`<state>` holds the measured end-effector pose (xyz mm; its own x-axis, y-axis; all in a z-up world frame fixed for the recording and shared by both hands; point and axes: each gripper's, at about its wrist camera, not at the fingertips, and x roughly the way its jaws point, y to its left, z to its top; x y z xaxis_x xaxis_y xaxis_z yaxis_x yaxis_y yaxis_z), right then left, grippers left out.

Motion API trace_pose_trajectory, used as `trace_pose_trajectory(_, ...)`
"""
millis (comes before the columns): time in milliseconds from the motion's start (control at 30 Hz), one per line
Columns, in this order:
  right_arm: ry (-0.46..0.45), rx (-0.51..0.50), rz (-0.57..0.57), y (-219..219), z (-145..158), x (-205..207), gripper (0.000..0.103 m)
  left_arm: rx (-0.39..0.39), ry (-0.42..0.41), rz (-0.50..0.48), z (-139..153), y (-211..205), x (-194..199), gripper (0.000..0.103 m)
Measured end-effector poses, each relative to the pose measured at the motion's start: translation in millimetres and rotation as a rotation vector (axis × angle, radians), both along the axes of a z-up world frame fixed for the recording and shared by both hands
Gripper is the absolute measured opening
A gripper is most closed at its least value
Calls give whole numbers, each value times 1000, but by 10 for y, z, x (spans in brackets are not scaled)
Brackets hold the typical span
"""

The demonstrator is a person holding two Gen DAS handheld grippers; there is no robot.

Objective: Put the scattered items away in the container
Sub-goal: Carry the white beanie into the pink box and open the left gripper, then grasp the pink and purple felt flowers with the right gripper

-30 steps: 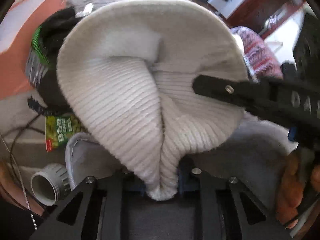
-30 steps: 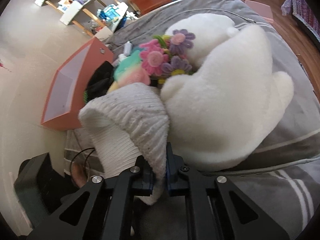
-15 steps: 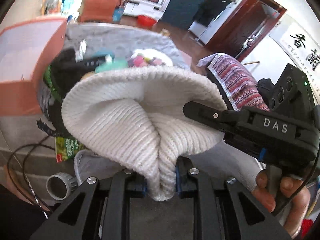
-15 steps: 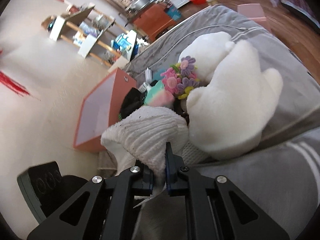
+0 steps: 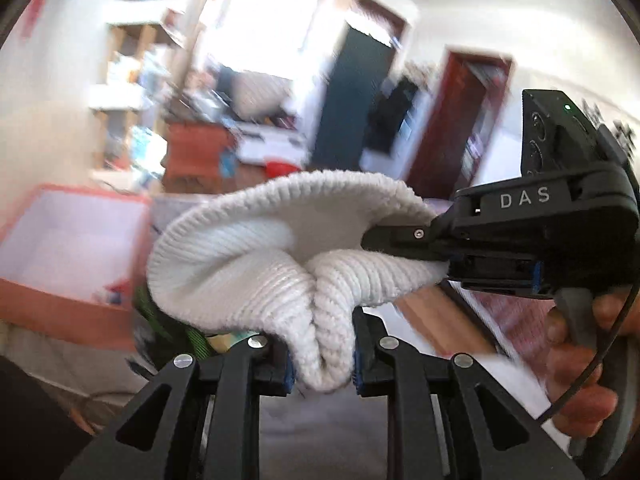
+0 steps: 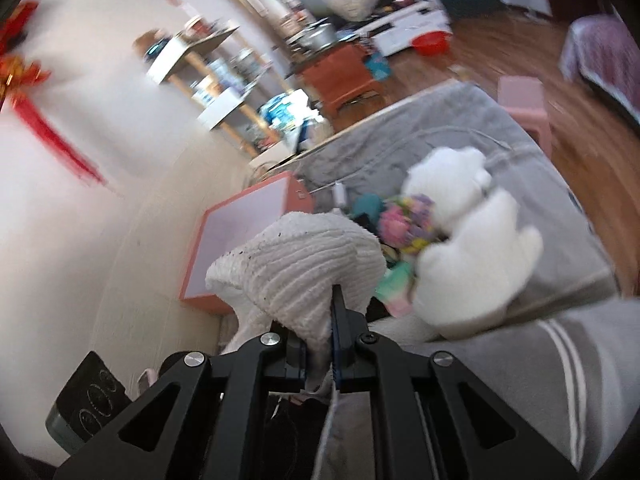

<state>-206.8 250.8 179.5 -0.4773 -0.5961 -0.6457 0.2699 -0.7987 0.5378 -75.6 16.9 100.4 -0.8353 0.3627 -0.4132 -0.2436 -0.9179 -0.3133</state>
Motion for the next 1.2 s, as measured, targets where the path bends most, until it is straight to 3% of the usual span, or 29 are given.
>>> trace_pose_trajectory(100,56,59,106,-520,381,-207,8,60,52,183,133,-384,11,26)
trace_pose_trajectory(200,119,112,221,-1231,760,-467,8,138,42,329,147,-806,-84,42)
trace_pose_trajectory(300,200,208,313,-1999,1027,-651,8,226,16,481,119,-1202,-158,59)
trace_pose_trajectory(367,244,251,348,-2501,1170,-799,8,299,9,583,72,-1432,-158,87)
trace_pose_trajectory(433,263,265,364,-2905,1262,-958,8,321,23,645,-5,-1515,-189,92)
trace_pose_trajectory(533,297,303,369,-3436,1354,-1214,15,291,12,655,-96,-1508,-266,101)
trace_pose_trajectory(667,296,341,396,-3854,1385,-1325,20,245,-37,594,-257,-1395,-388,102)
trace_pose_trajectory(700,312,348,401,-3893,1384,-1309,26,231,-49,580,-277,-1317,-373,102)
trace_pose_trajectory(767,342,351,396,-3885,1397,-1252,46,212,-74,560,-320,-1250,-414,102)
trace_pose_trajectory(800,354,348,389,-3835,1400,-1227,69,206,-88,553,-343,-1230,-439,102)
trace_pose_trajectory(833,366,346,382,-3777,1401,-1211,79,203,-101,549,-351,-1197,-423,102)
trace_pose_trajectory(1000,339,341,347,-3294,1348,-1221,79,173,-133,529,-330,-985,-245,102)
trace_pose_trajectory(1200,236,327,179,-2017,1018,-1263,79,106,-152,389,-287,-624,-118,102)
